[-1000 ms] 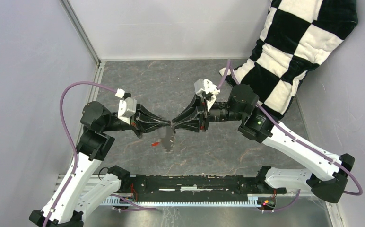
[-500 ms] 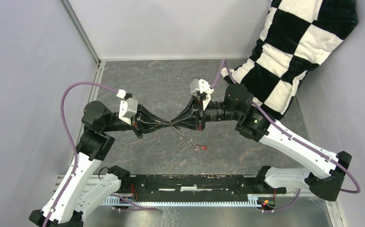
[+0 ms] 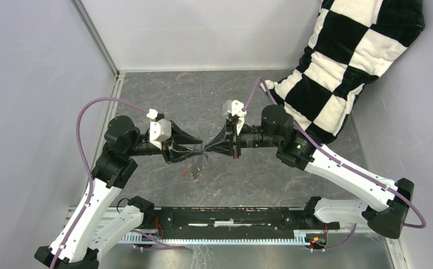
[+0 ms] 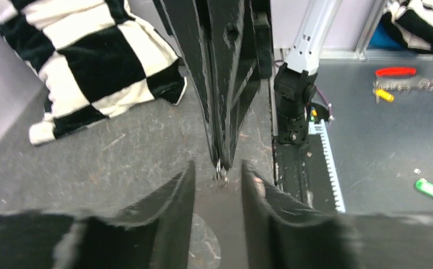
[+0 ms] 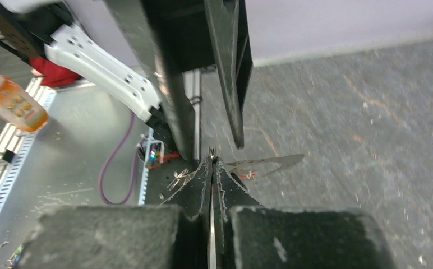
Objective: Put the keys on the keyring
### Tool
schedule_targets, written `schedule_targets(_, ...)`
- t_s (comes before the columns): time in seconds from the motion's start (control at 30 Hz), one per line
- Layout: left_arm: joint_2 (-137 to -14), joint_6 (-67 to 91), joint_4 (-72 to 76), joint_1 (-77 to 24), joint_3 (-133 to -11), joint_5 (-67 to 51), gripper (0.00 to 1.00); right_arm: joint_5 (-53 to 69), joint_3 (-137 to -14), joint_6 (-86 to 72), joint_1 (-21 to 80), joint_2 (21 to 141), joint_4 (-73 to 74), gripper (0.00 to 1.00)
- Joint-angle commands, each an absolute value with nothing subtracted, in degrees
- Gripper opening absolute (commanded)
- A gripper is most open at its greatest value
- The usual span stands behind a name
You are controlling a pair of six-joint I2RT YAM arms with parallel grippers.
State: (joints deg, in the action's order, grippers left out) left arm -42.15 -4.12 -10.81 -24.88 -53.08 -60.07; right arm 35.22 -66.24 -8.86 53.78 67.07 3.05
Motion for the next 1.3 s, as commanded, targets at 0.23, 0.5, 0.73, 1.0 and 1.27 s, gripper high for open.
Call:
schedule_targets(0.23,-44.53,-22.36,-27.8,-24.88,-54.81,-51.8,0.96,23.61,-59.1,-6.9,53.3,69.69,3.21,0.0)
schedule_targets(0.5,-45.86,-22.81,-28.39,-24.87,-53.83,-43.93,1.0,13.62,-58.27,-4.12,52.2,76.93,2.56,0.0)
schedule_targets(0.73,-49.6,-18.86,-28.26,-24.79,-56.23,-27.44,1.0,5.35,-61.41,-5.82,48.38,90.45,-3.28,0.0)
schedule_targets(1.0,-57.68,-19.19,-36.35,-23.93,-62.51,-10.99,1.0,2.84,-73.97,-12.19,43.38,109.06,-6.32,0.0)
schedule_targets(1.27,-60.8,-22.7,-38.31,-21.39,-62.58,-6.88,1.0,3.97,-75.51,-15.3,37.9,113.16,-7.64,0.13)
